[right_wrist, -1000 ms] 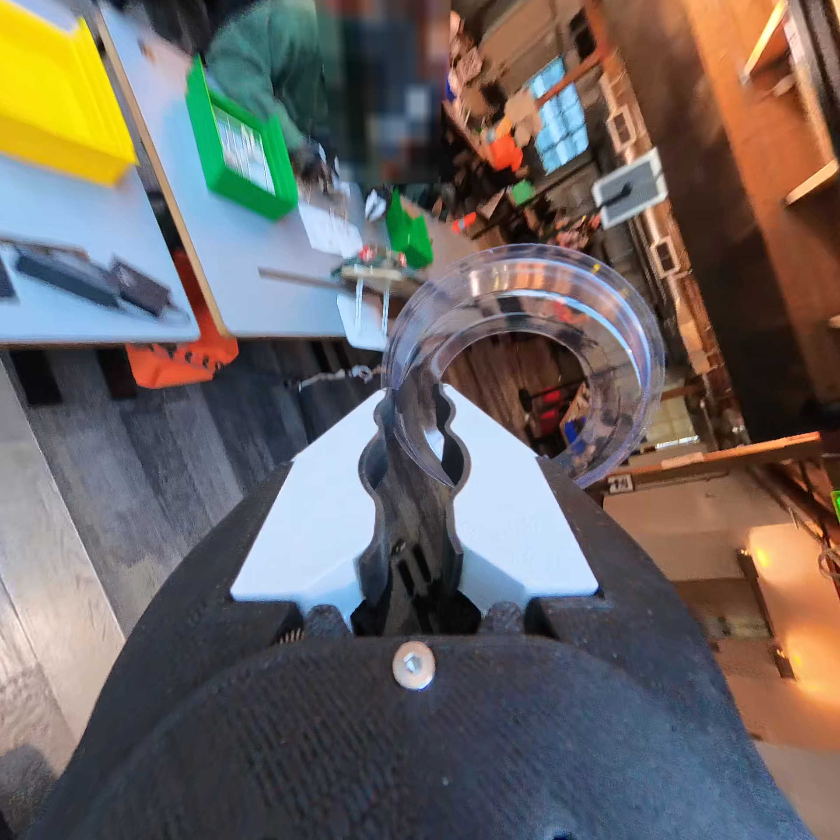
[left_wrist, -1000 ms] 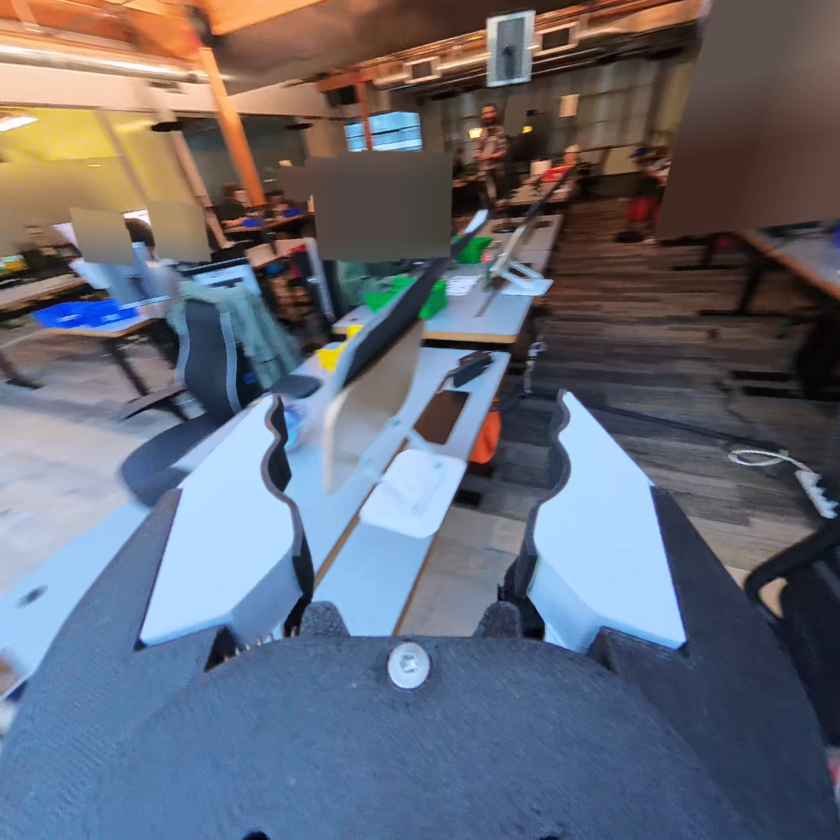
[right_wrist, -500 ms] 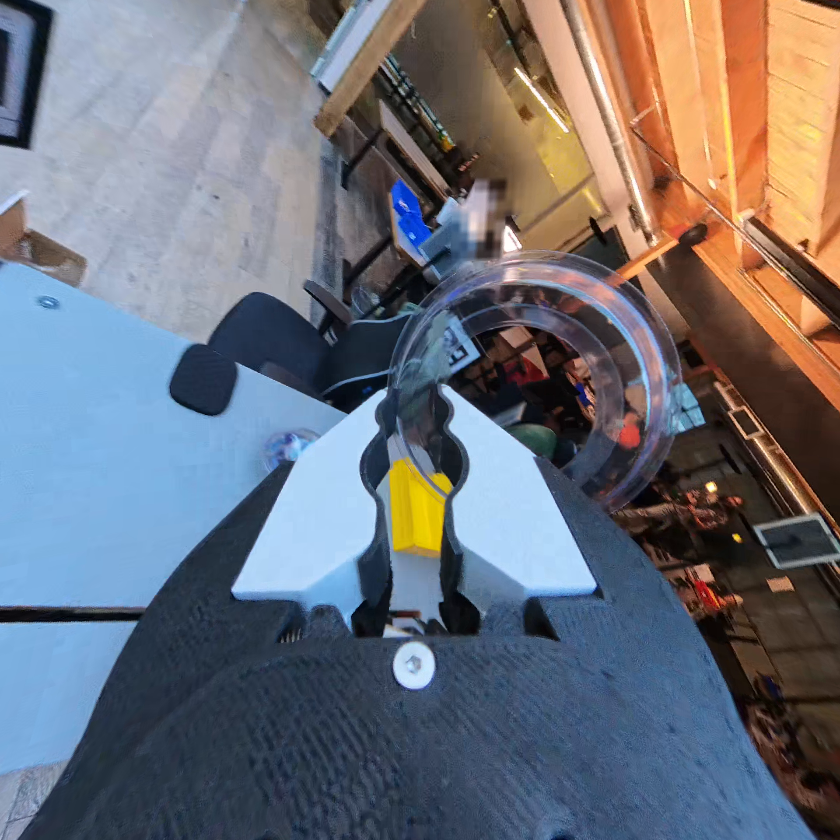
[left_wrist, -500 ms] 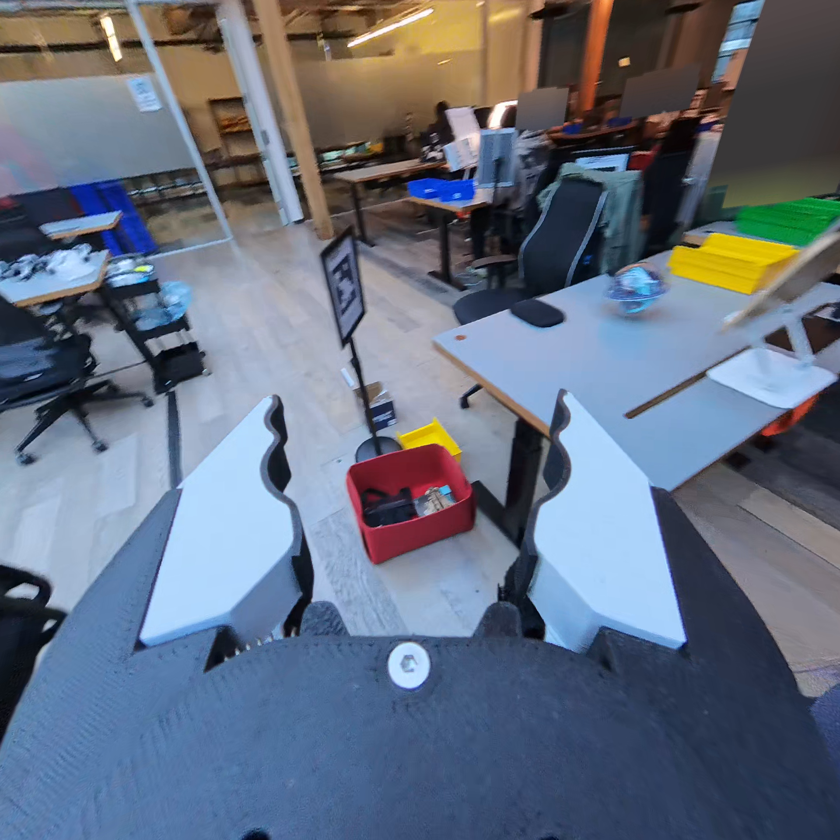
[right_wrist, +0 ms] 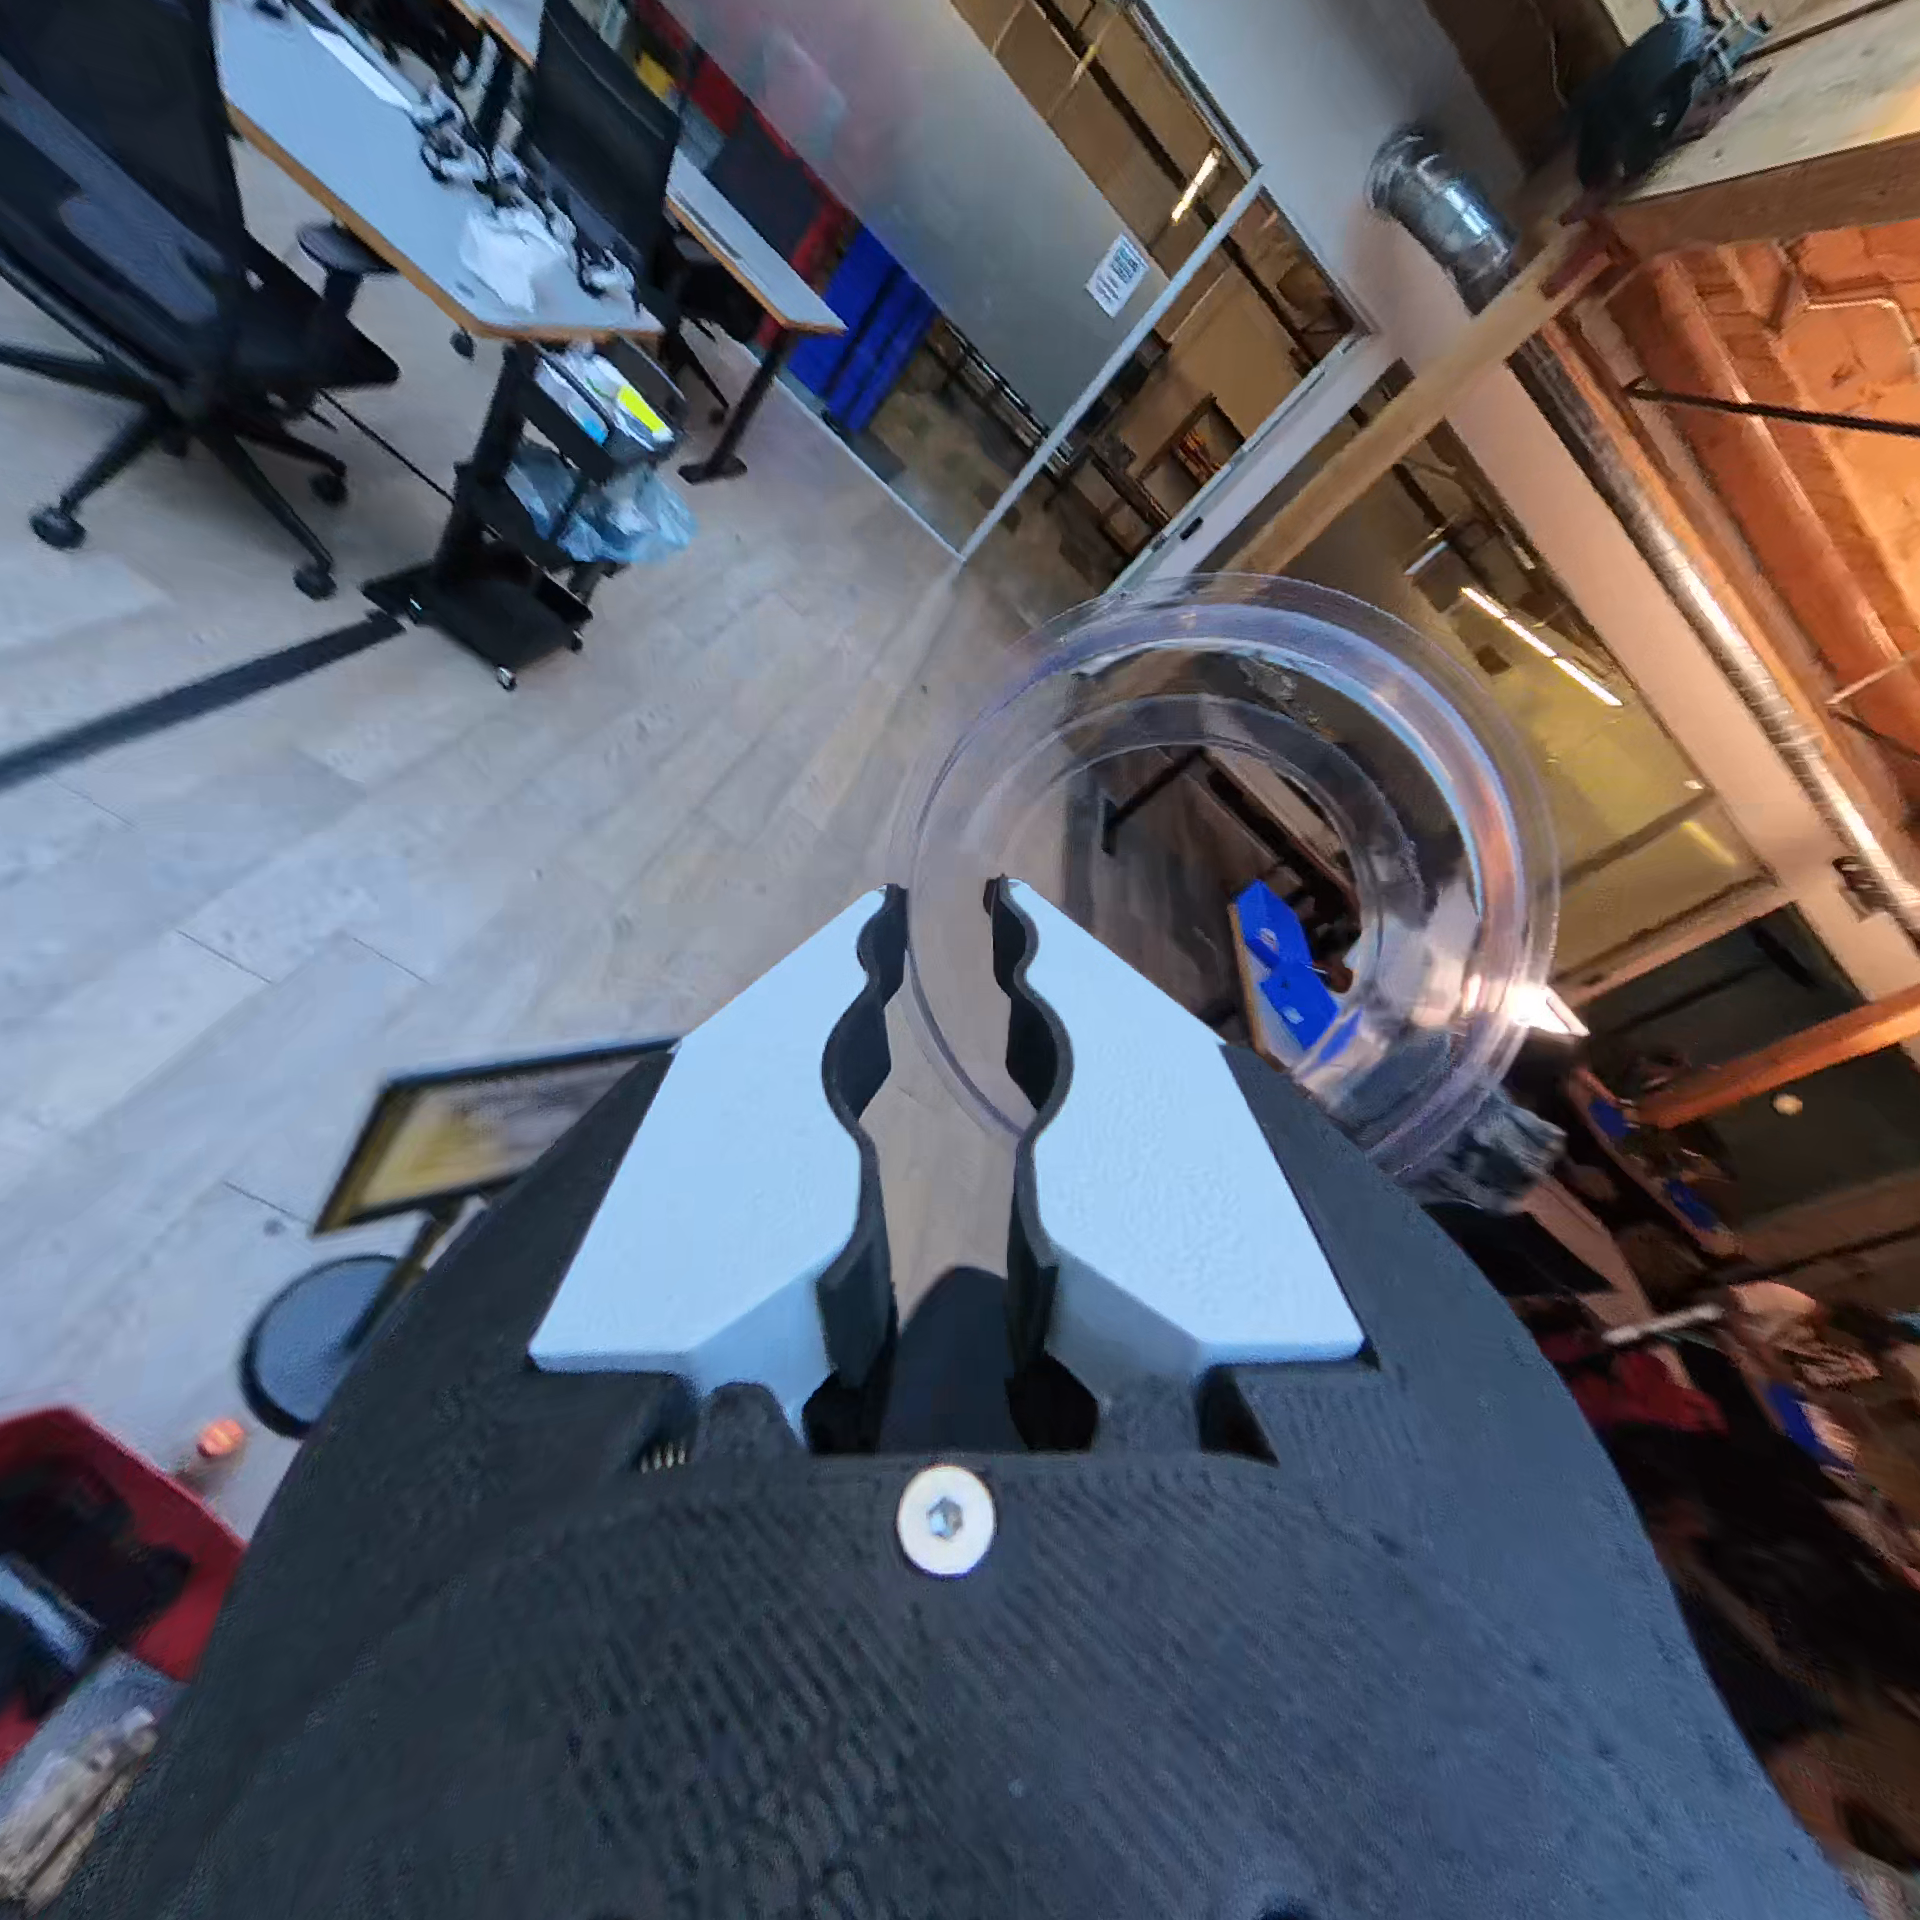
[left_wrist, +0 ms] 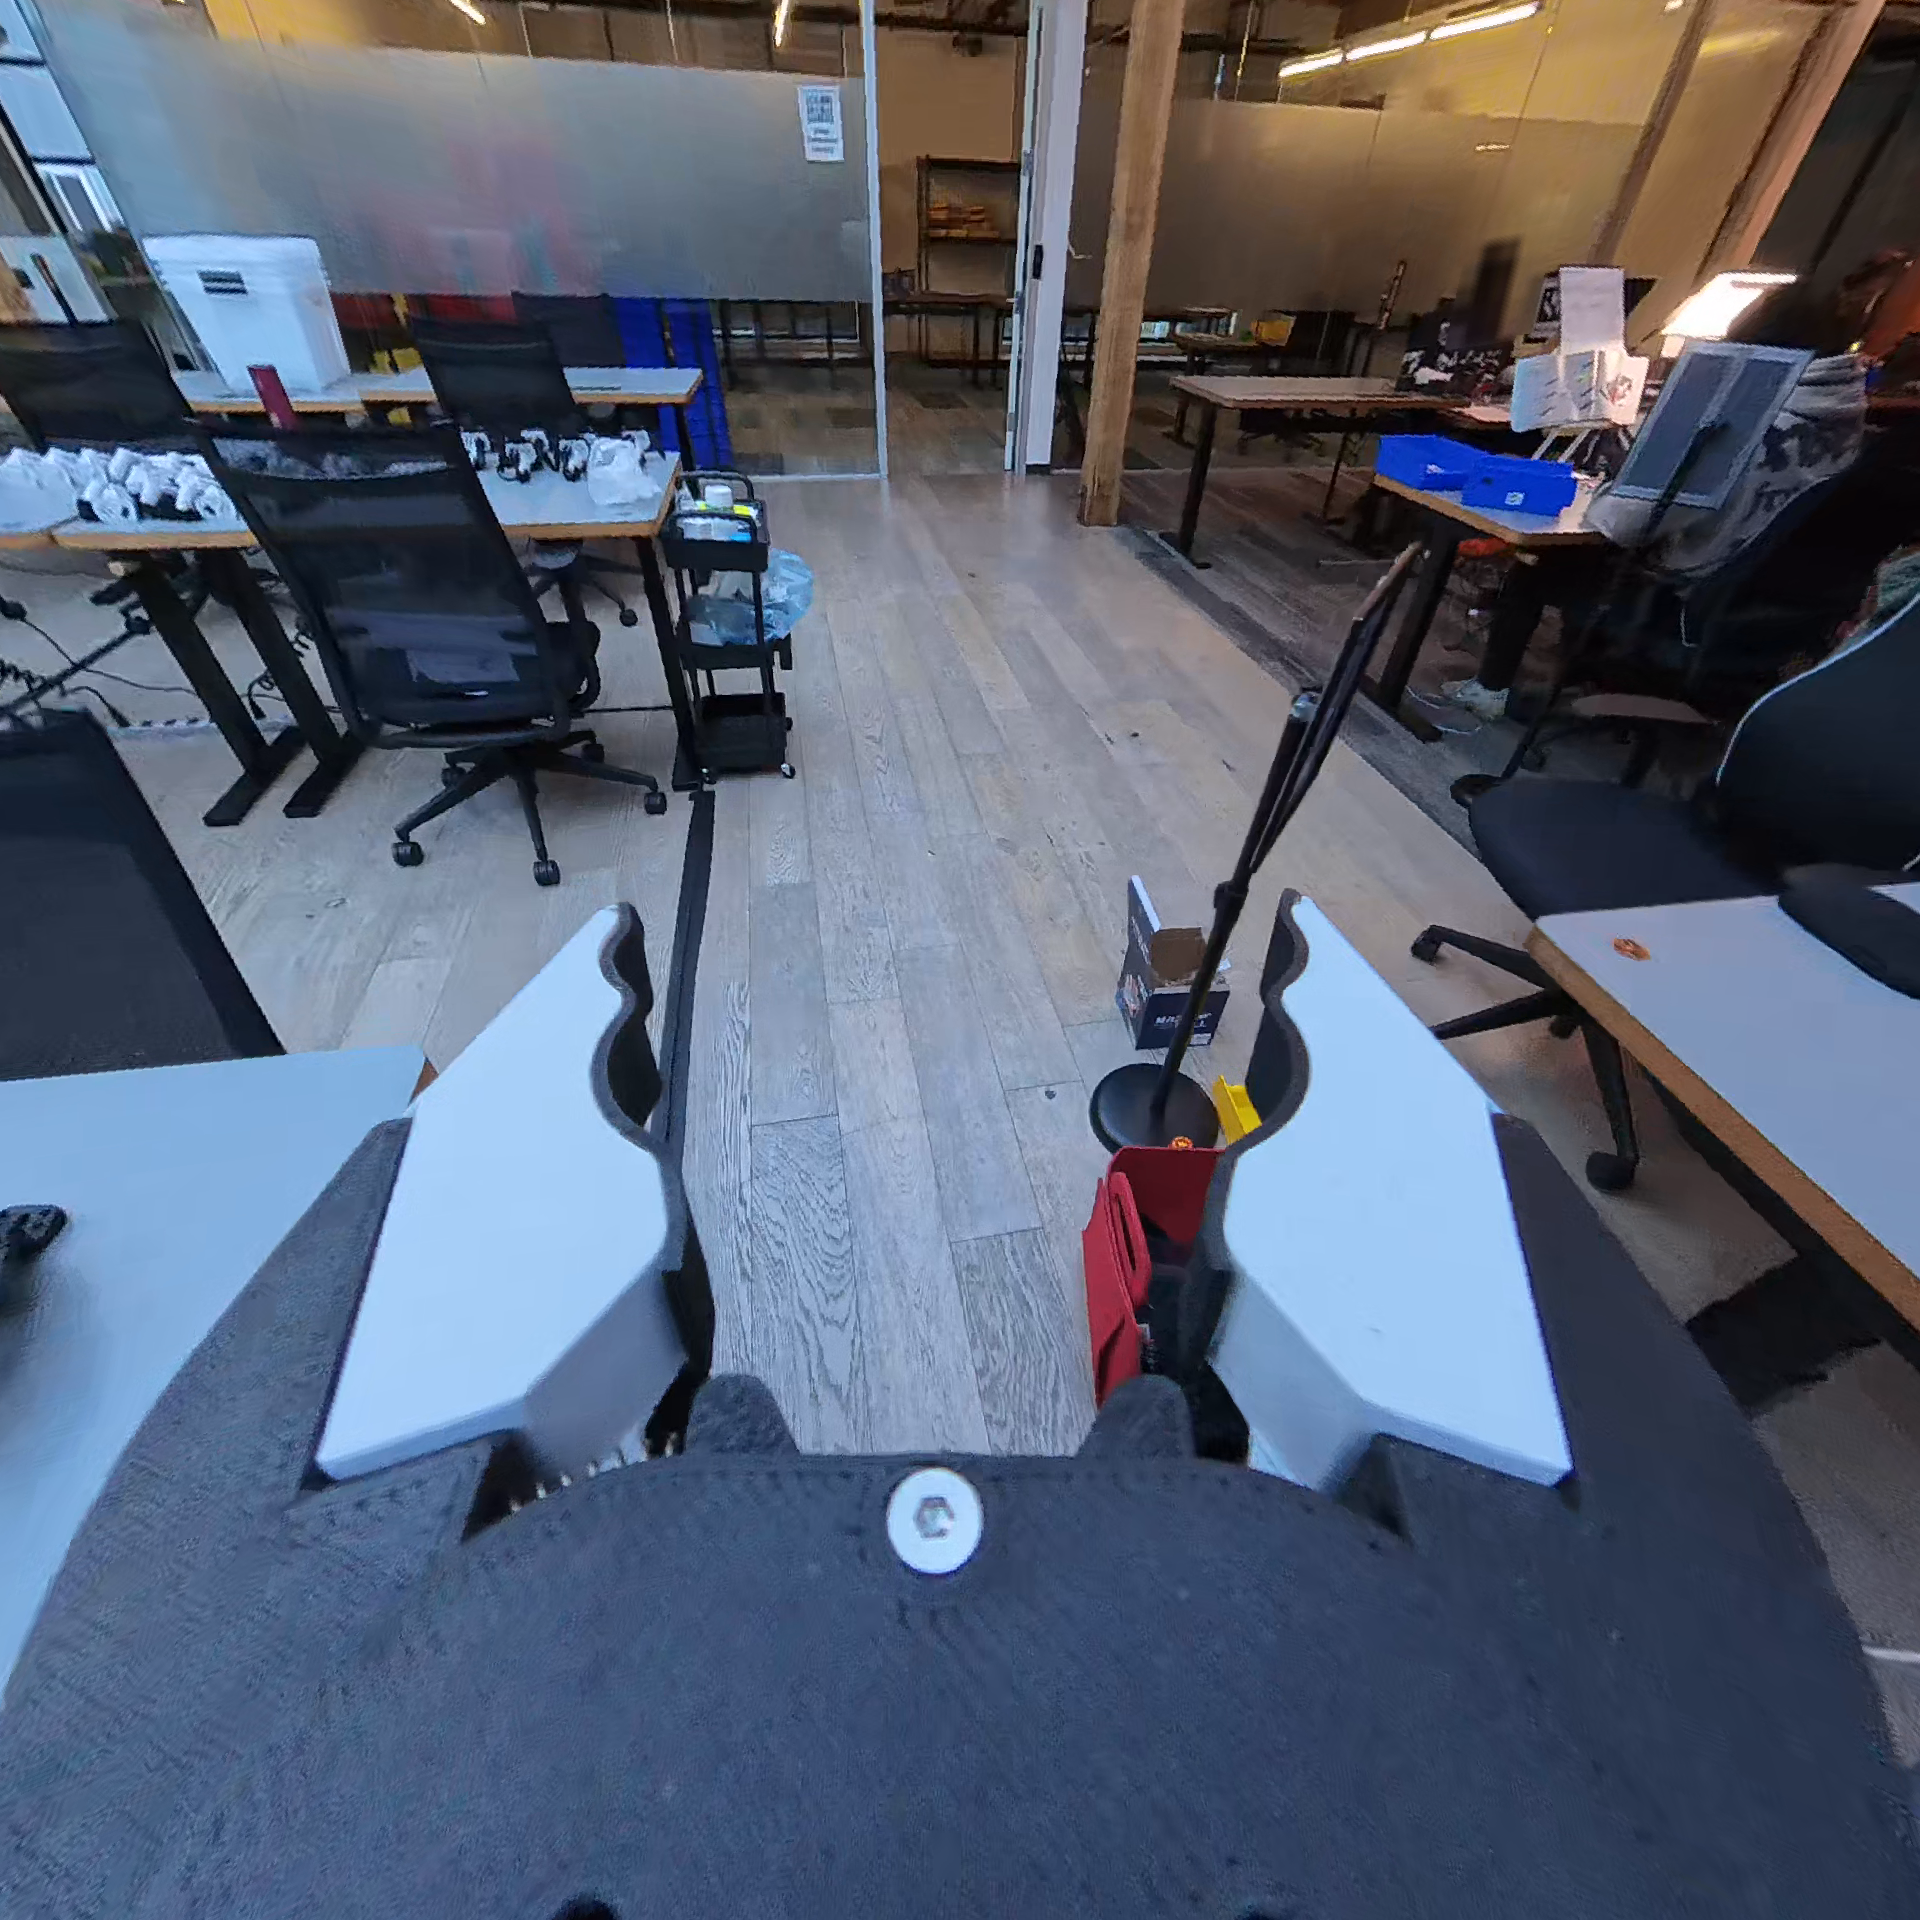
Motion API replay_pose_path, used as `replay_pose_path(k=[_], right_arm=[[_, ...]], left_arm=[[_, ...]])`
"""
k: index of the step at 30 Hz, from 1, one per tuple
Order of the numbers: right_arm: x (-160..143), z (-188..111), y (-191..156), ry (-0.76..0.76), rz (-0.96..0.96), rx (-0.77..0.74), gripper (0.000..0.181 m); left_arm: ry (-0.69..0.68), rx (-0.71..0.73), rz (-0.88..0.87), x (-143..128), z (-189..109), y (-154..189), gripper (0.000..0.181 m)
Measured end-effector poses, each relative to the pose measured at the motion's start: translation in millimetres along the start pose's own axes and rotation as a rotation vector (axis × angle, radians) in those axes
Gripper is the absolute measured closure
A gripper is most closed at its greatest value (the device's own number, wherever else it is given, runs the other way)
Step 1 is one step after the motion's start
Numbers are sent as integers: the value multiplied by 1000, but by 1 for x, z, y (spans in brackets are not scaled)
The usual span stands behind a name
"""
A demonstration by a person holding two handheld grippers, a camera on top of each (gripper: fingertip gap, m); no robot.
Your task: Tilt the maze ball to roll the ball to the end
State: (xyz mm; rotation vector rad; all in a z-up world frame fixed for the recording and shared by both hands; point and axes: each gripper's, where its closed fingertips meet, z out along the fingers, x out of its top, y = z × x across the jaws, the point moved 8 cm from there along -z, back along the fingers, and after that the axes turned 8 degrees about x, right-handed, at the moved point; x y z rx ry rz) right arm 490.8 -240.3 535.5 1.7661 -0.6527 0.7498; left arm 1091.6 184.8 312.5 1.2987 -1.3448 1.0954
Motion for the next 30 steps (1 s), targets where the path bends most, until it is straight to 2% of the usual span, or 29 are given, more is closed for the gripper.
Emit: replay_pose_path(k=[3,6,9,12,15,17,21,27,30], right_arm=[[38,123,-25,-6,61,47,163],[74,226,-45,-19,80,74,163],[101,304,-59,-21,55,53,163],[115,368,-60,-12,98,37,163],[112,422,-42,-90,129,-6,163],[105,452,-22,-111,172,-48,163],[76,511,35,-193,208,-148,163],[28,584,144,-172,351,-320,163],[-3,609,185,-222,418,-393,163]], left_arm=[[-12,21,9,17,64,-39,64],[-3,69,57,25,133,-89,66],[-3,68,102,28,221,-148,63],[20,-33,48,56,325,-199,64],[20,-169,23,105,430,-230,63],[45,-224,66,136,497,-245,64],[87,-245,145,170,640,-266,65],[104,-202,189,197,870,-265,64],[106,-286,168,224,979,-243,64]])
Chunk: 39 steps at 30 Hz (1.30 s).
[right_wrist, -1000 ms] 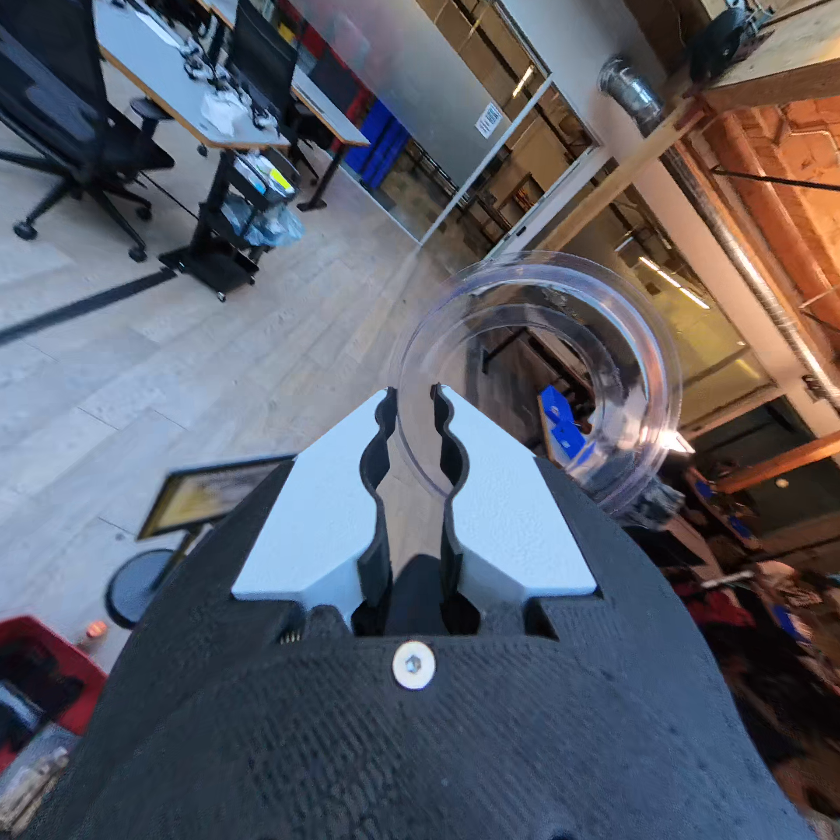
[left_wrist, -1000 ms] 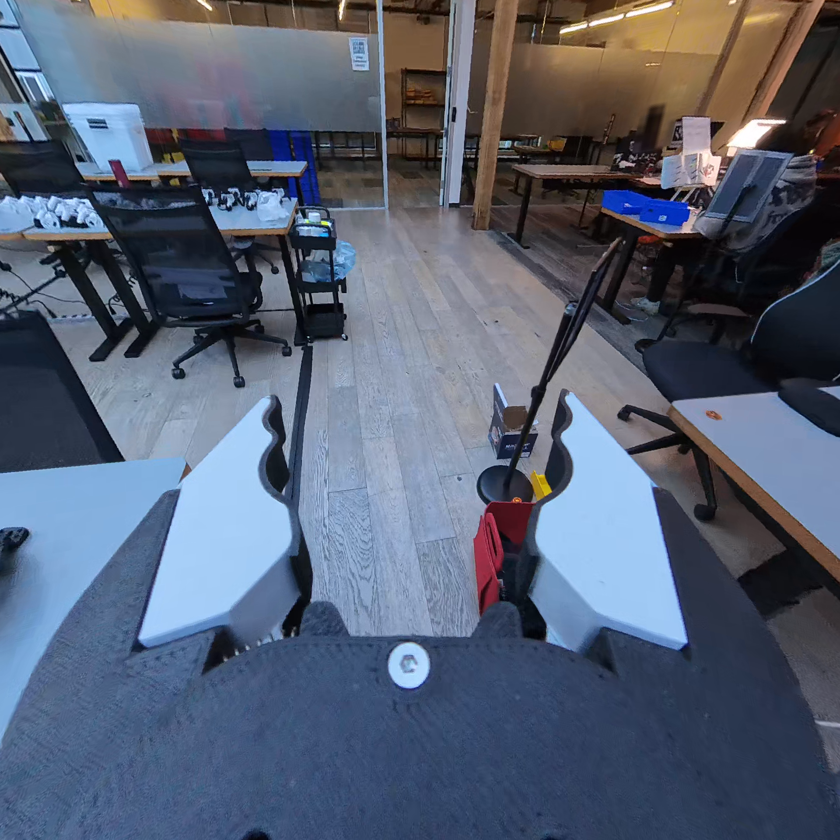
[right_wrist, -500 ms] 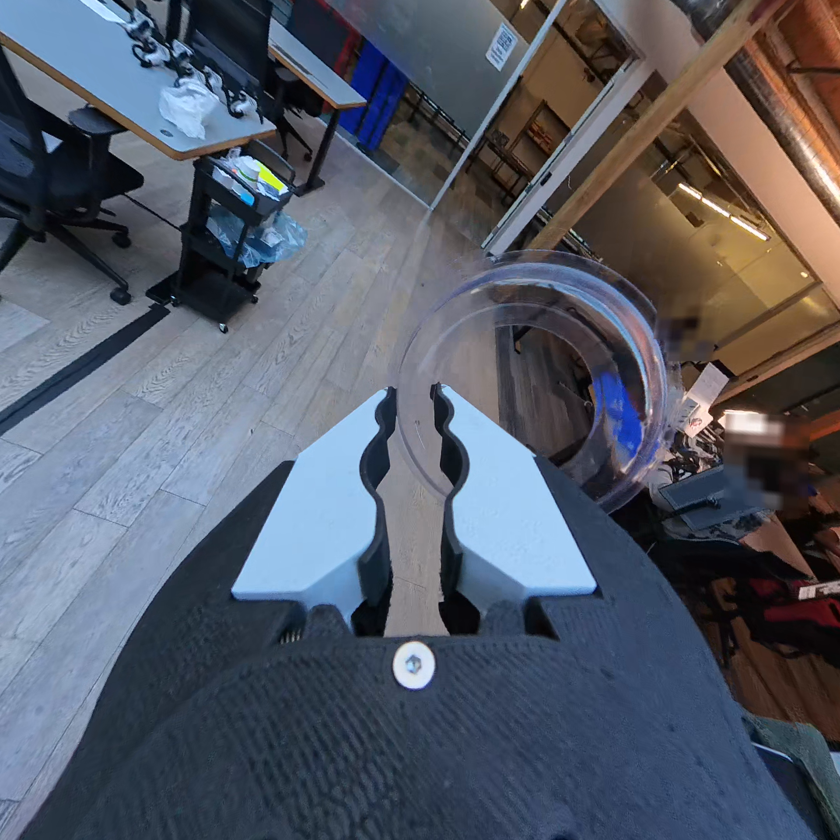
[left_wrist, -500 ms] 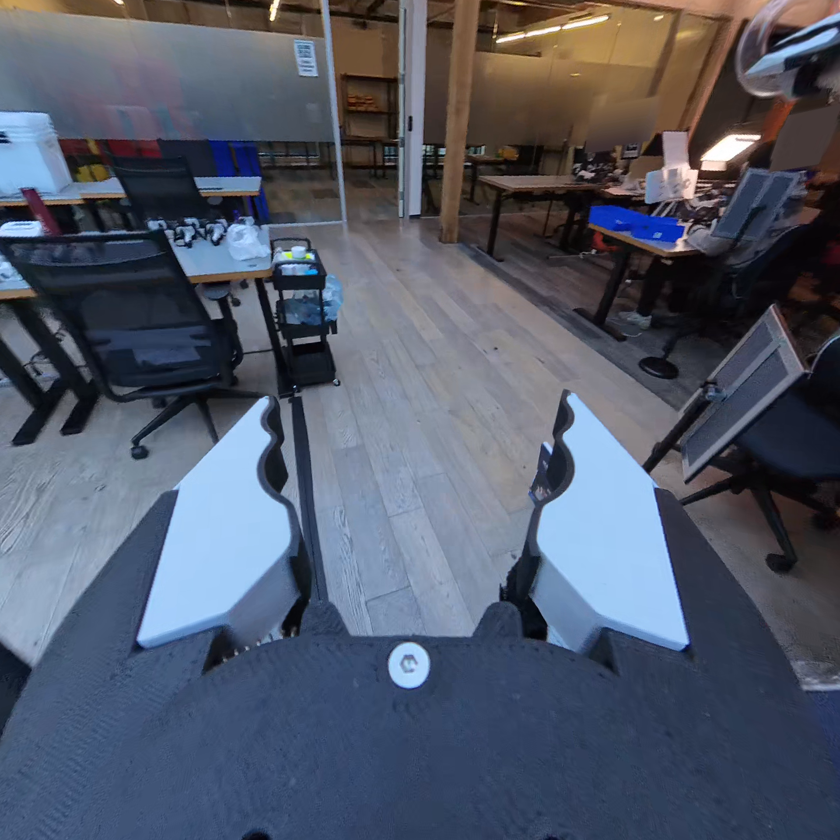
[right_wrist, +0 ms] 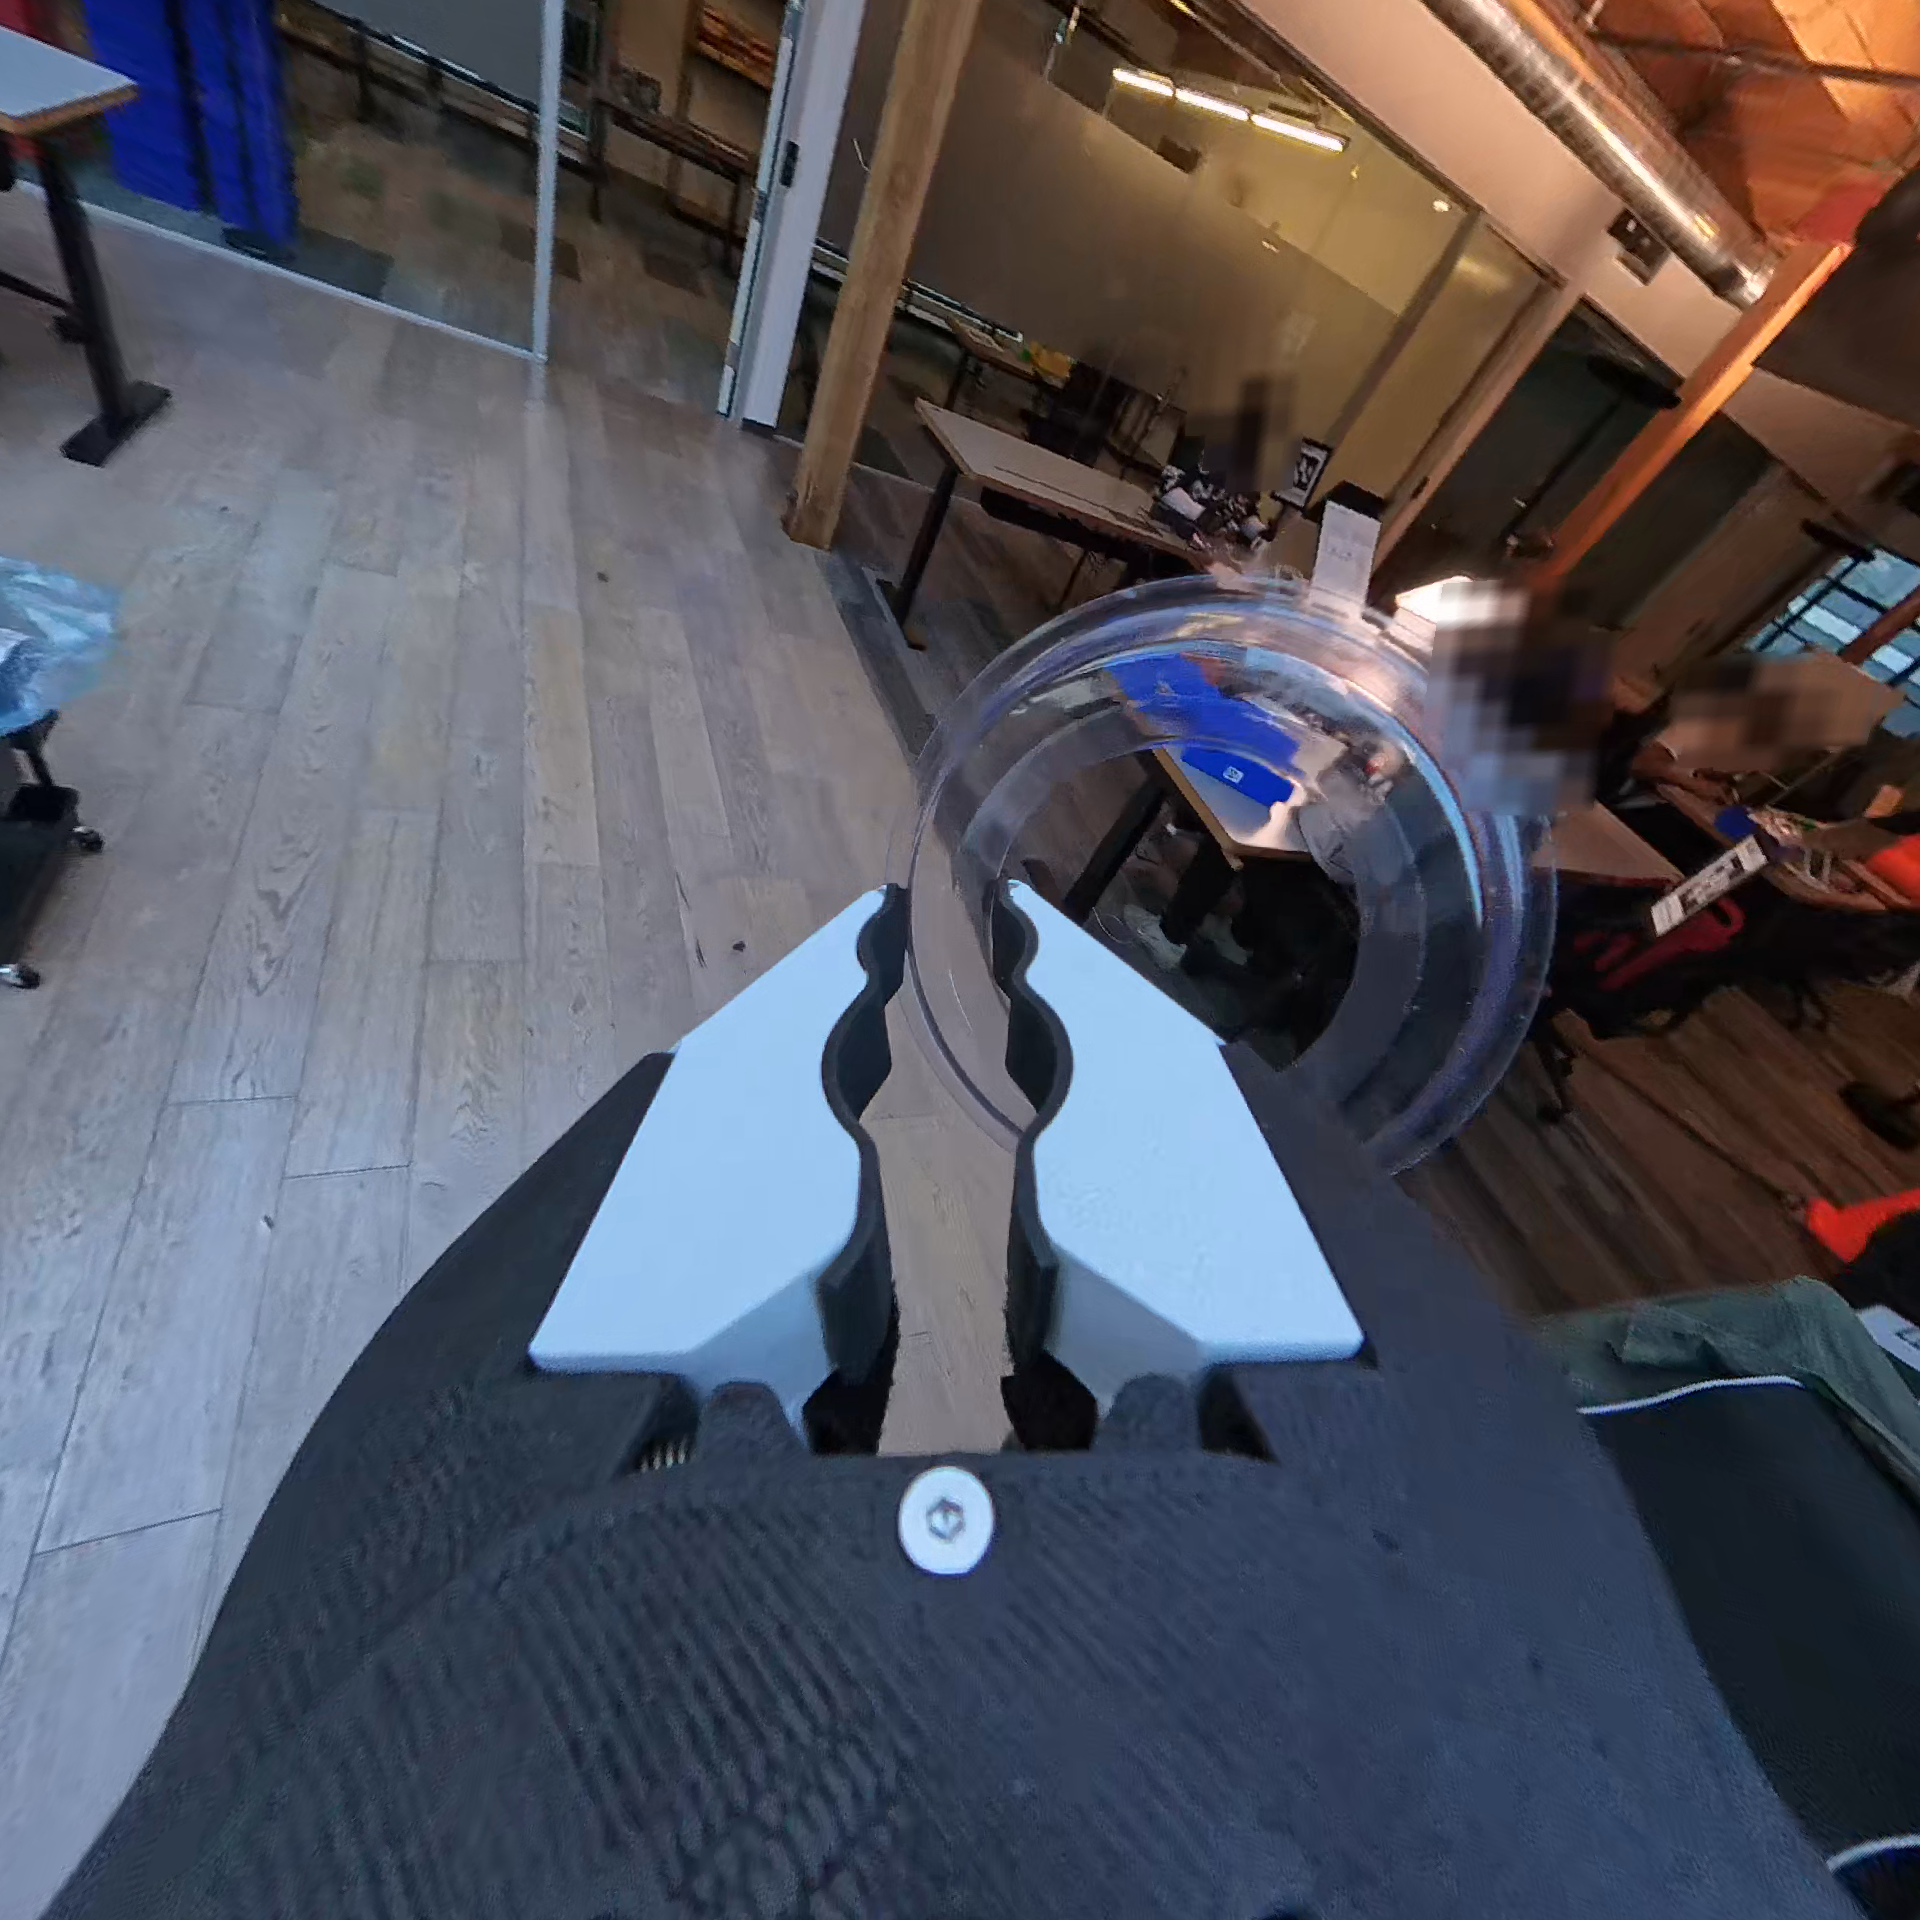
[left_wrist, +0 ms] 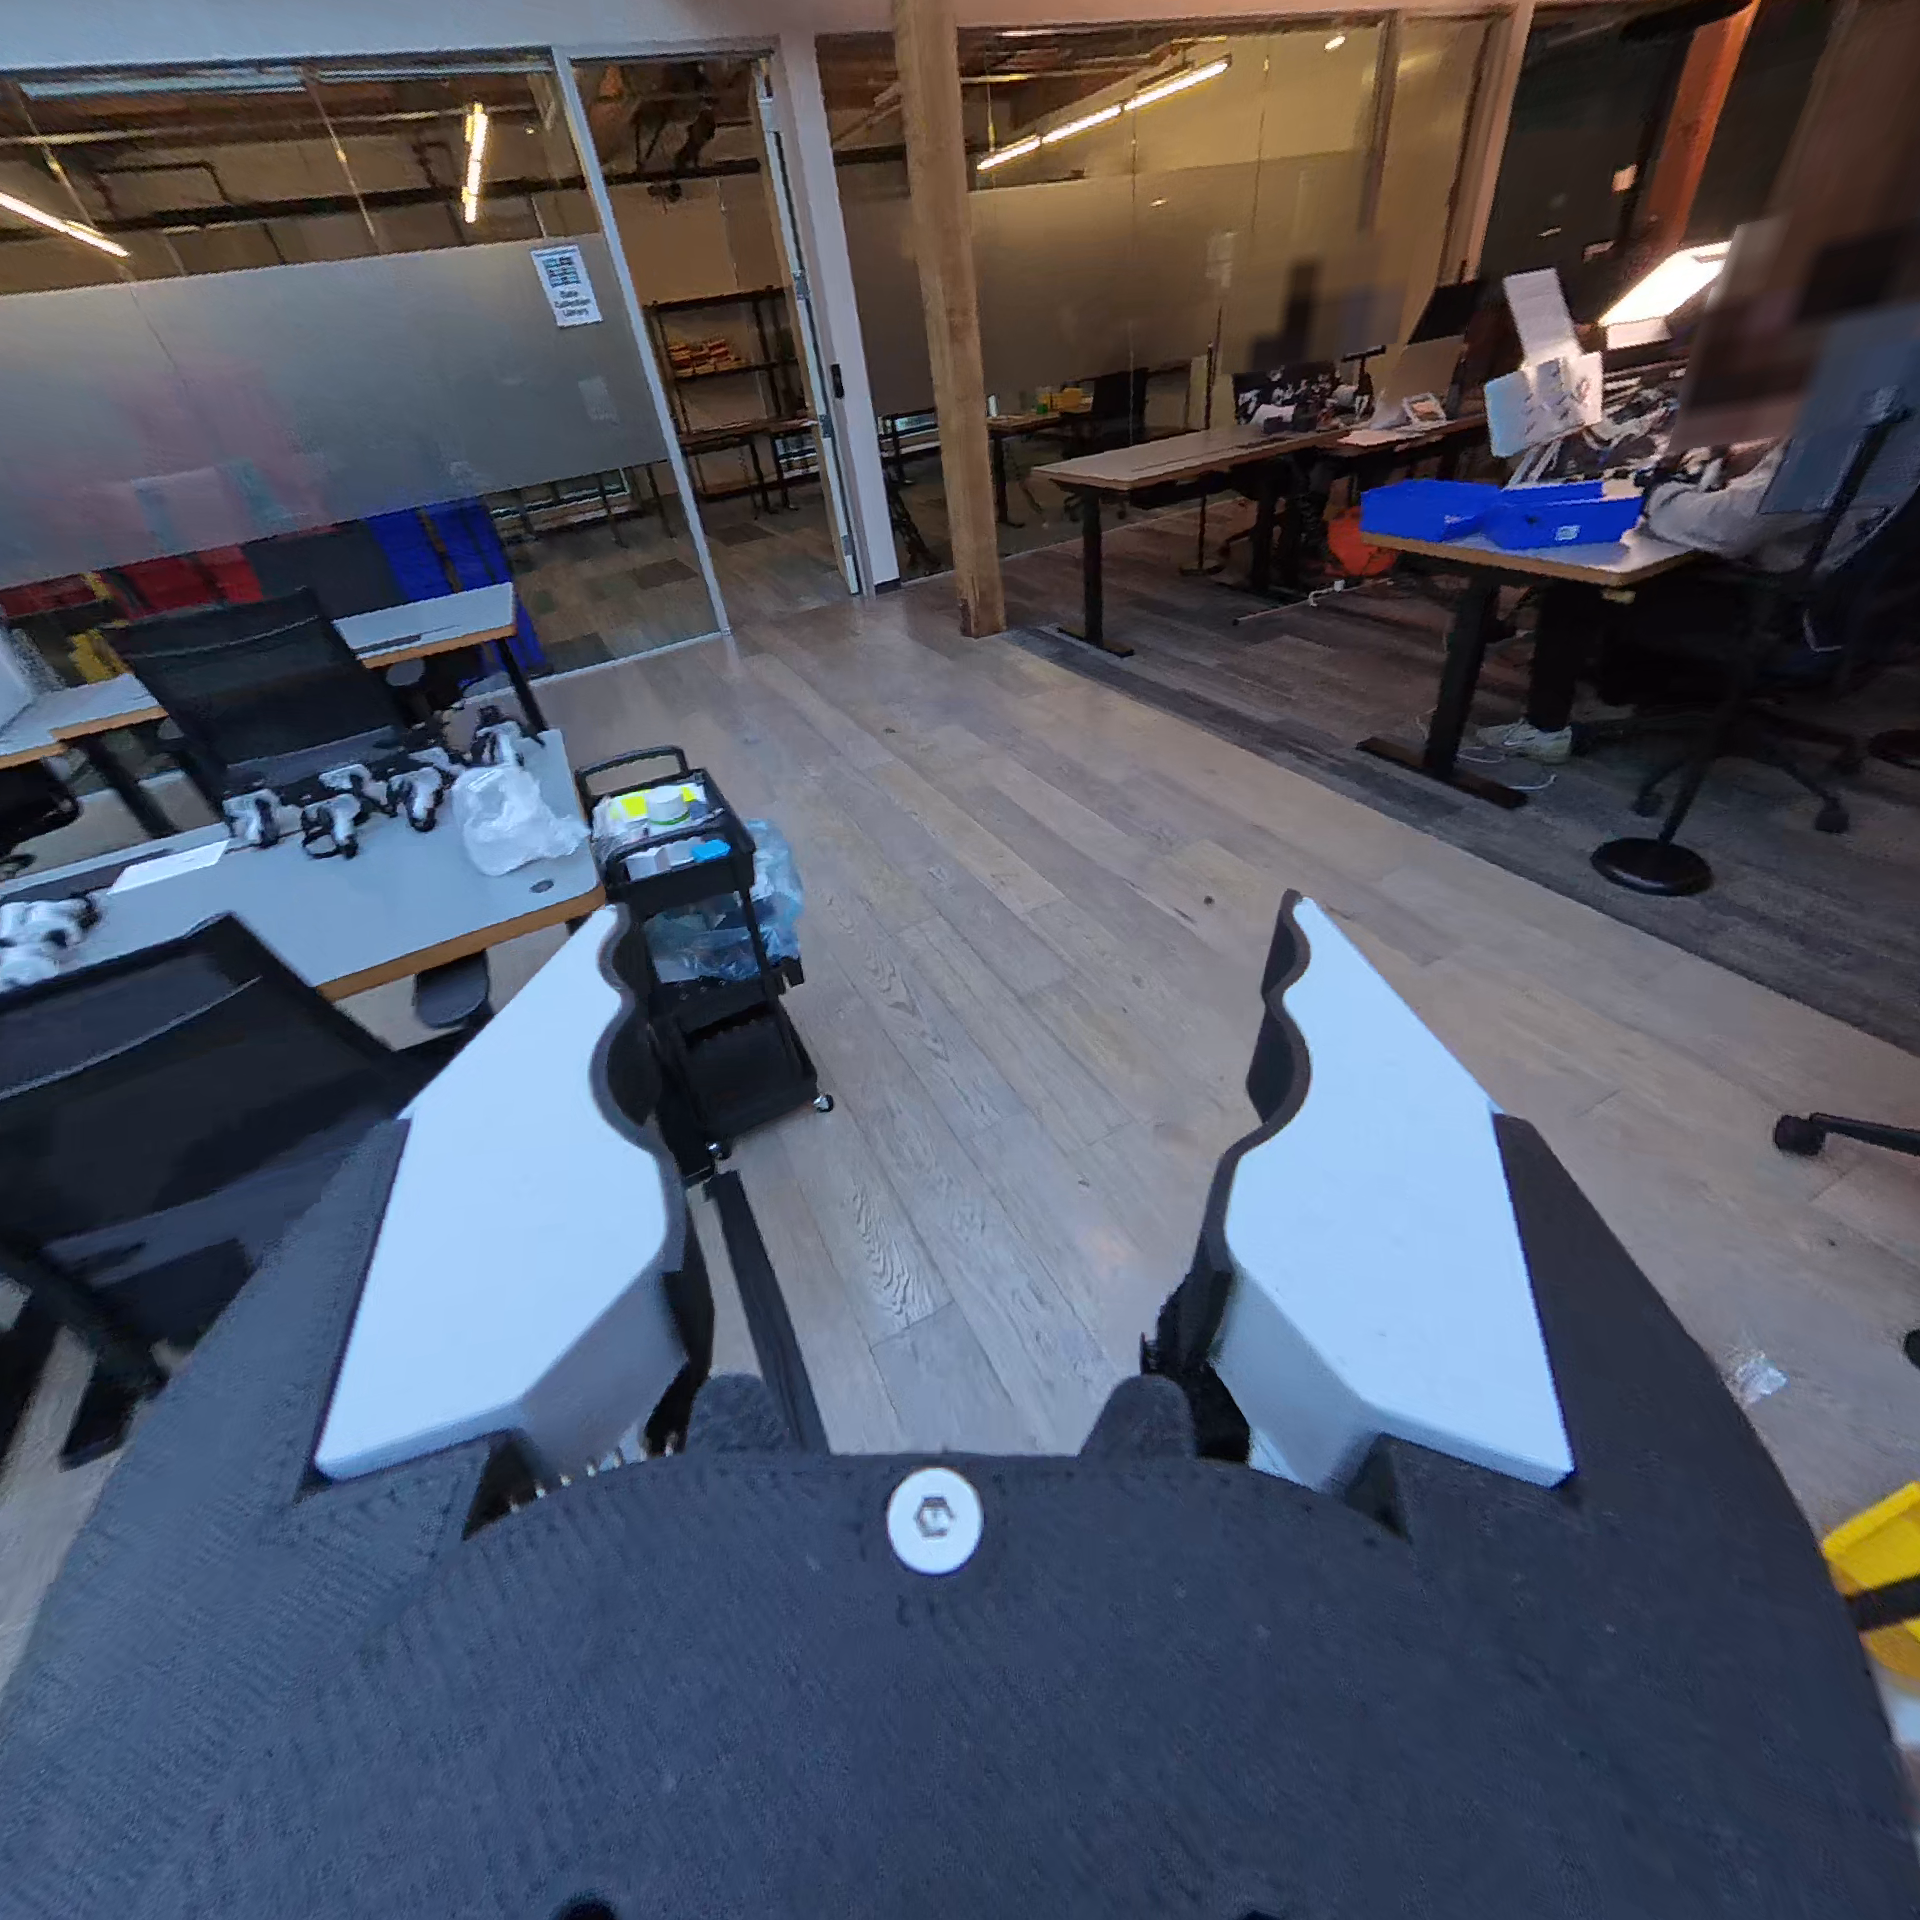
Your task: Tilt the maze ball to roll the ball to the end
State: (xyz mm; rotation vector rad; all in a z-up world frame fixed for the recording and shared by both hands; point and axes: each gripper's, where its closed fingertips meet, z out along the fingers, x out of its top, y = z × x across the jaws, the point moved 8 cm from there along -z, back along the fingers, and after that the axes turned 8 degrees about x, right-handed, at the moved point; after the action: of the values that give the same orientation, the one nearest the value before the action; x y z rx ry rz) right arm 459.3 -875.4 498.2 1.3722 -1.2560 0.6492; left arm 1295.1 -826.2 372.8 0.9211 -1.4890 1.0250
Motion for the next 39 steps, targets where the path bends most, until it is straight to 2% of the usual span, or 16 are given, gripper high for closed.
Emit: replay_pose_path(k=[4,8,10,13,16,19,23,26,28,30,33,35,39], right_arm=[[-12,49,44,-55,68,-112,163],[-41,66,76,-125,53,-262,163],[-61,56,91,-155,119,-373,163],[-91,29,111,-107,286,-501,163],[-132,-8,130,-217,397,-652,163],[-169,-52,148,-316,438,-795,163],[-217,-118,180,-426,511,-993,163],[-240,-163,197,-435,577,-1118,164],[-253,-186,200,-459,633,-1197,164],[-265,-207,203,-523,692,-1245,164],[-277,-229,213,-611,725,-1294,164],[-288,-238,220,-659,730,-1314,164],[-321,-254,232,-782,764,-1310,163]], left_arm=[[11,-121,15,11,153,-4,65],[75,-292,58,20,330,4,65],[143,-408,64,32,422,19,70],[134,-574,92,67,552,63,67],[211,-726,139,121,646,127,67],[364,-816,159,162,718,197,74],[458,-920,132,185,795,304,74],[498,-934,126,195,844,388,74],[501,-978,119,204,872,451,75],[469,-1084,99,215,892,521,74],[419,-1267,89,226,905,638,71],[438,-1366,103,232,903,722,71],[518,-1637,121,250,866,904,72]])
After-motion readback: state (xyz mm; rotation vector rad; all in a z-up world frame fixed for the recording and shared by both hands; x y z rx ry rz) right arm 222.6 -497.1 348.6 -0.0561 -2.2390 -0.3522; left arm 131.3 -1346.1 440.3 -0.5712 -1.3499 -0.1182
